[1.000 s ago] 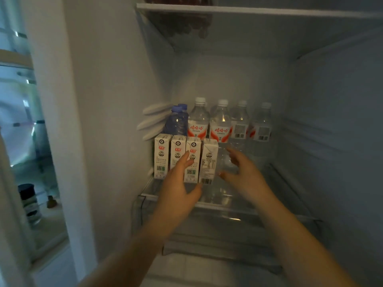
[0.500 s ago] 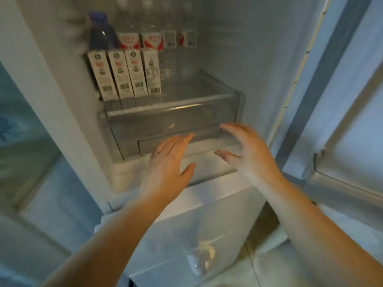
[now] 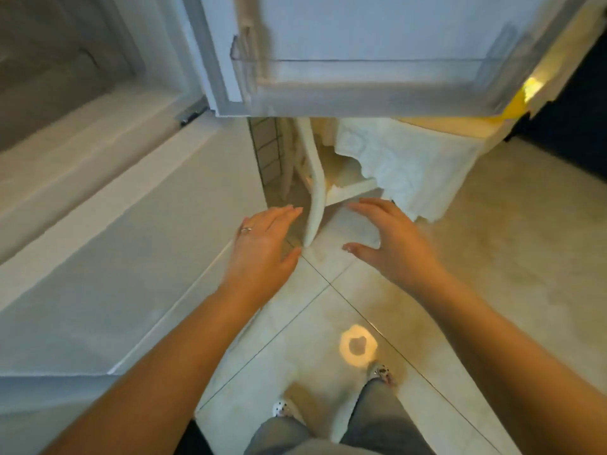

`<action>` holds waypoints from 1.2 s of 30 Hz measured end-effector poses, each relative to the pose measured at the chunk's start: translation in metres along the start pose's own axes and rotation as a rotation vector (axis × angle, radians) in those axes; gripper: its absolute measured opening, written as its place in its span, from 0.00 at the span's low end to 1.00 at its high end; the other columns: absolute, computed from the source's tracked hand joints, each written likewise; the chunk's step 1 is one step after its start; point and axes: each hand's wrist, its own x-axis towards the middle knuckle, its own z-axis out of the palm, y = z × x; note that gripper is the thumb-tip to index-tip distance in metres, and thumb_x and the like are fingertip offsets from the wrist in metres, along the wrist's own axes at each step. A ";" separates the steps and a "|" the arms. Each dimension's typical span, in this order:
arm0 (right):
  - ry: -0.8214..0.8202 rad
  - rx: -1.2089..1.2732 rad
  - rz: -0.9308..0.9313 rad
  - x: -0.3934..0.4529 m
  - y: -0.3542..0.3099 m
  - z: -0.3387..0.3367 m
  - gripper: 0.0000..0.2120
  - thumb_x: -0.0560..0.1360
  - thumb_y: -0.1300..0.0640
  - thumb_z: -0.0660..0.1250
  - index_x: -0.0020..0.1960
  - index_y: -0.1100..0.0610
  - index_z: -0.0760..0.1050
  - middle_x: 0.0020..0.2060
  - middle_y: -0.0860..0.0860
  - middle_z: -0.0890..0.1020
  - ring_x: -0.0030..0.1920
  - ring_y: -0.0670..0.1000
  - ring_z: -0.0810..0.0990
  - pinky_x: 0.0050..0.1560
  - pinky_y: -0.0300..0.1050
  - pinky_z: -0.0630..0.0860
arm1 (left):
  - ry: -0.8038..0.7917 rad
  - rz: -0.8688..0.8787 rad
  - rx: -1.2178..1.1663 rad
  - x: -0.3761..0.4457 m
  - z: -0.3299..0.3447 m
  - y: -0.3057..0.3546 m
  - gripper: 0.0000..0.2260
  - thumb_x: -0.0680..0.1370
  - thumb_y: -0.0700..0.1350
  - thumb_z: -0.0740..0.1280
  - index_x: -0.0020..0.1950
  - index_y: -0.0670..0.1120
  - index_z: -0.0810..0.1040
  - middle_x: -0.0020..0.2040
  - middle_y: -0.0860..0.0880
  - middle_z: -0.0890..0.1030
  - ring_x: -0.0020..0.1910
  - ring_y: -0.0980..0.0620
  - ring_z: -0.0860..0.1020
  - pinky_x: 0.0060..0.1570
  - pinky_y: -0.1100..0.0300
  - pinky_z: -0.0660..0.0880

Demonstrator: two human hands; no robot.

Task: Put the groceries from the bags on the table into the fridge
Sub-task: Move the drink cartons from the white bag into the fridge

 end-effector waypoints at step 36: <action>0.102 0.041 0.488 0.043 0.563 -0.304 0.29 0.71 0.48 0.71 0.70 0.49 0.66 0.70 0.49 0.66 0.70 0.48 0.63 0.66 0.39 0.59 | -0.386 0.240 -0.153 0.398 0.360 0.435 0.23 0.77 0.46 0.67 0.71 0.48 0.67 0.67 0.49 0.72 0.67 0.49 0.69 0.67 0.53 0.65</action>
